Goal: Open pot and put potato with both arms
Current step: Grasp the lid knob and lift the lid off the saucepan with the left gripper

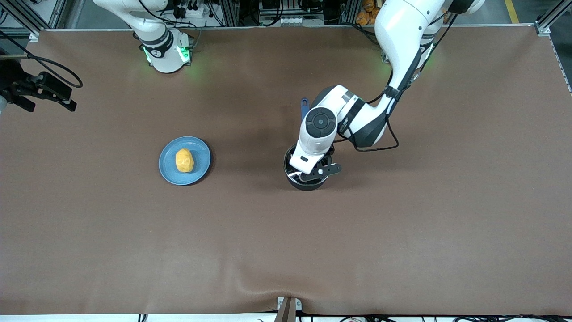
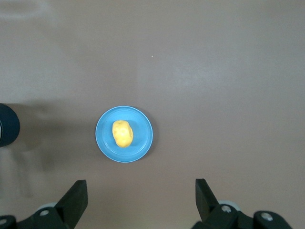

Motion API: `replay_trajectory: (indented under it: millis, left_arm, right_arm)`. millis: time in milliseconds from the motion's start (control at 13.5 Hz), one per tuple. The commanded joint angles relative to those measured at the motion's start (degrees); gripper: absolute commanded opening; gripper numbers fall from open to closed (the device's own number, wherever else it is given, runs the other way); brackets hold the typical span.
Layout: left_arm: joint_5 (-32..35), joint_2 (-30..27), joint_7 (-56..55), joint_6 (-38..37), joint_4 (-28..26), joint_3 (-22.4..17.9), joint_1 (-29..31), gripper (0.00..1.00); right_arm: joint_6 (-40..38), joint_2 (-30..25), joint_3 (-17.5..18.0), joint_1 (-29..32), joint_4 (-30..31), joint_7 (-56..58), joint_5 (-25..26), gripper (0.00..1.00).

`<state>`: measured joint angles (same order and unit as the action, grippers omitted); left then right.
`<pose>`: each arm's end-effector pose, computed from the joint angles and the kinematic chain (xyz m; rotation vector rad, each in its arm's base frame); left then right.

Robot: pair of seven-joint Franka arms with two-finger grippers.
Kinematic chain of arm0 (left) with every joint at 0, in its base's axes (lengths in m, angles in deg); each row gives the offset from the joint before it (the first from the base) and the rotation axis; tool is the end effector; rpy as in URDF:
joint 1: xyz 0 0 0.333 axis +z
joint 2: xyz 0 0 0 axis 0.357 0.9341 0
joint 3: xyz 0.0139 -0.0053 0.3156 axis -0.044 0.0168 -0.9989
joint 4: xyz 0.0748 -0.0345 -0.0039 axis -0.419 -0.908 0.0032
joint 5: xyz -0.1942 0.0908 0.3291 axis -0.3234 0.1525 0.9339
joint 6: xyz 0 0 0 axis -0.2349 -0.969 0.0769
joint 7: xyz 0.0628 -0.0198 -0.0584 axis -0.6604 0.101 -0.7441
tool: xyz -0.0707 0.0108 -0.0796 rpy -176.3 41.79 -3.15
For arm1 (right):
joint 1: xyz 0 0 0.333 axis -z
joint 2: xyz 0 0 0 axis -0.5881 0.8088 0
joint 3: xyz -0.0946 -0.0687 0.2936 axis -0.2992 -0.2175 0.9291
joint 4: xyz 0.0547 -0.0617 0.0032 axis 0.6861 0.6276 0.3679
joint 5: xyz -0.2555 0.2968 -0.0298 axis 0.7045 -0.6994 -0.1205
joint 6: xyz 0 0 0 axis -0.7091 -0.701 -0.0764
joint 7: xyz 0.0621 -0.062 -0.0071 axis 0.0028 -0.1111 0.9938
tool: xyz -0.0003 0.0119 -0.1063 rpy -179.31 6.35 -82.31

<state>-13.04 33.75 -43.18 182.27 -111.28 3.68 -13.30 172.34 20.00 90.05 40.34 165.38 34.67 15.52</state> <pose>0.5298 -0.4556 0.2815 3.0973 0.3825 -0.1797 0.5350 0.0207 0.6716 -3.1123 0.0172 -0.0289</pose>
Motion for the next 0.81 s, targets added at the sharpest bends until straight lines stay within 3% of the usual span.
replay_trajectory:
  millis: [0, 148, 591, 739]
  left_arm:
    - [1.3, 0.74, -1.63, 0.1, 1.59, -0.6, -0.68, 0.14]
    - [1.3, -0.05, -1.72, 0.01, 1.68, -0.68, -0.5, 0.06]
    - [1.57, -9.71, -2.07, -5.16, 1.07, -3.58, 0.72, 0.04]
    - [2.18, -13.57, 0.72, -9.02, -0.59, -3.41, 4.57, 0.02]
  right_arm:
    - [-0.08, -1.19, 0.74, 1.48, 0.75, 0.6, -0.99, 1.0]
    - [-0.08, -1.19, 0.74, 1.48, 0.75, 0.6, -0.99, 1.0]
    - [0.18, -0.4, 0.74, 1.39, -0.92, 0.42, -0.99, 1.0]
    - [0.71, 0.74, 0.74, 0.95, -0.92, 0.69, -0.73, 1.0]
